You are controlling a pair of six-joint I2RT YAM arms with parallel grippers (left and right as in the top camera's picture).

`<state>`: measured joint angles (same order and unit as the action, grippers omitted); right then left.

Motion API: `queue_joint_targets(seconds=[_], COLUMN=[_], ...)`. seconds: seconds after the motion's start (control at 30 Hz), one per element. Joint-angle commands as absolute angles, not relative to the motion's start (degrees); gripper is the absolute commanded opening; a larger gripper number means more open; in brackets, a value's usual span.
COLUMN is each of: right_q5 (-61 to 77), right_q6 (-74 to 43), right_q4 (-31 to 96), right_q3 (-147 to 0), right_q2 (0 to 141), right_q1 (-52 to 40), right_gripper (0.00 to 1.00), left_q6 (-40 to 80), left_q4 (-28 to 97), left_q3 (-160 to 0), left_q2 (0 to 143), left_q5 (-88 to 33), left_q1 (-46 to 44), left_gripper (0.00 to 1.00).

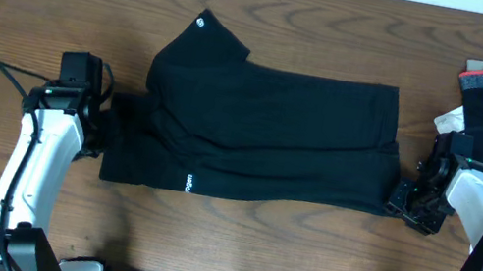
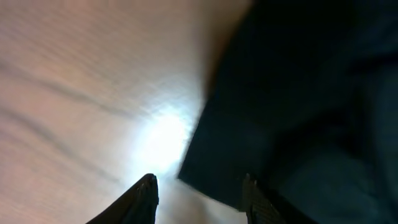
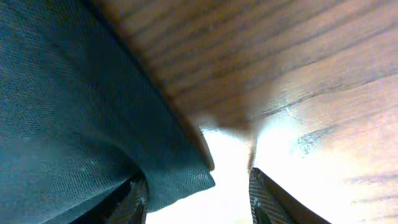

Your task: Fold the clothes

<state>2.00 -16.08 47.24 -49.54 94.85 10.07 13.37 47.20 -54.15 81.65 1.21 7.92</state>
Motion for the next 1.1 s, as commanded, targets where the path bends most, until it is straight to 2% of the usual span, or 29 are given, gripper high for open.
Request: queue_joint_targets(seconds=[0.0, 0.13, 0.27, 0.37, 0.47, 0.87, 0.9, 1.0, 1.03, 1.07], right_q5=[4.05, 8.49, 11.03, 11.00, 11.00, 11.00, 11.00, 11.00, 11.00, 11.00], right_q6=[-14.72, -14.96, -15.88, -16.27, -16.27, -16.23, -16.25, -16.25, -16.25, -16.25], right_q4=[47.31, 47.79, 47.77, 47.79, 48.25, 48.47, 48.47, 48.42, 48.42, 48.40], right_q3=[-52.62, -55.44, -56.95, -56.99, -56.99, -56.99, -56.99, -56.99, -56.99, -56.99], right_q2=[92.27, 86.61, 81.84, 79.79, 79.42, 79.44, 79.44, 79.44, 79.44, 79.44], right_q1=[10.55, 10.55, 10.55, 10.55, 10.55, 10.55, 10.55, 10.55, 10.55, 10.55], right_gripper=[0.50, 0.58, 0.64, 0.65, 0.66, 0.67, 0.67, 0.67, 0.67, 0.67], left_q6=[7.84, 1.56, -0.51, -1.72, -1.69, -1.76, -1.74, -1.67, -1.65, -1.41], left_q4=[46.72, 45.08, 44.84, 44.49, 44.18, 37.58, 37.17, 36.82, 36.88, 37.17], left_q3=[-55.24, -55.37, -55.37, -55.35, -55.35, -55.35, -55.35, -55.44, -55.55, -55.86], left_q2=[81.52, 81.54, 81.60, 81.97, 83.53, 94.28, 94.48, 94.39, 94.26, 94.08], left_q5=[-6.13, -15.49, -15.66, -14.50, -12.86, -13.04, -13.04, -13.04, -13.04, -13.04], left_q1=[6.57, 3.05, -3.16, -7.75, -10.61, -15.59, -15.62, -15.62, -15.62, -15.62], left_gripper=[0.47, 0.47, 0.46, 0.47, 0.54, 0.54, 0.49, 0.13, 0.06, 0.06])
